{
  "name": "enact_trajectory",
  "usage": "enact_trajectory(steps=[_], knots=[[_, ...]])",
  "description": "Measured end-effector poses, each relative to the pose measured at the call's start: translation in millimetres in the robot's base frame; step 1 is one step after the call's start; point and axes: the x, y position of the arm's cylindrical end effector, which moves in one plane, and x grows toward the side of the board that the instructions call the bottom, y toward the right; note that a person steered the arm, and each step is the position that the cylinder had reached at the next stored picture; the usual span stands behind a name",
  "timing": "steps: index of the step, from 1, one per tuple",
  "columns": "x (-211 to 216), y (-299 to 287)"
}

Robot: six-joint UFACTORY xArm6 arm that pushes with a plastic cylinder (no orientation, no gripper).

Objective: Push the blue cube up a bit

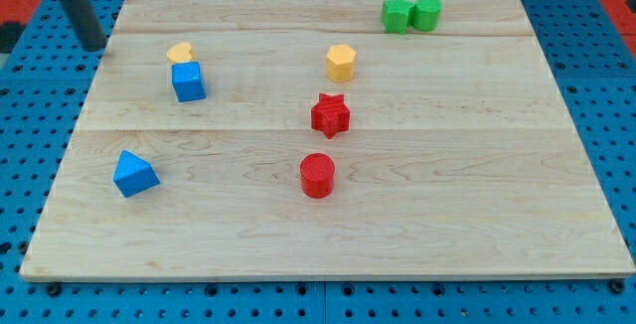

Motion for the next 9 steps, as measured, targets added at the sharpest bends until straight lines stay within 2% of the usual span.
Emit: enact_trajectory(steps=[1, 3, 5, 8, 9], knots=[[31.3, 10.0], [47.6, 98.7], [80.2, 120.8], [45.7, 197.8], [43.1, 180.7]])
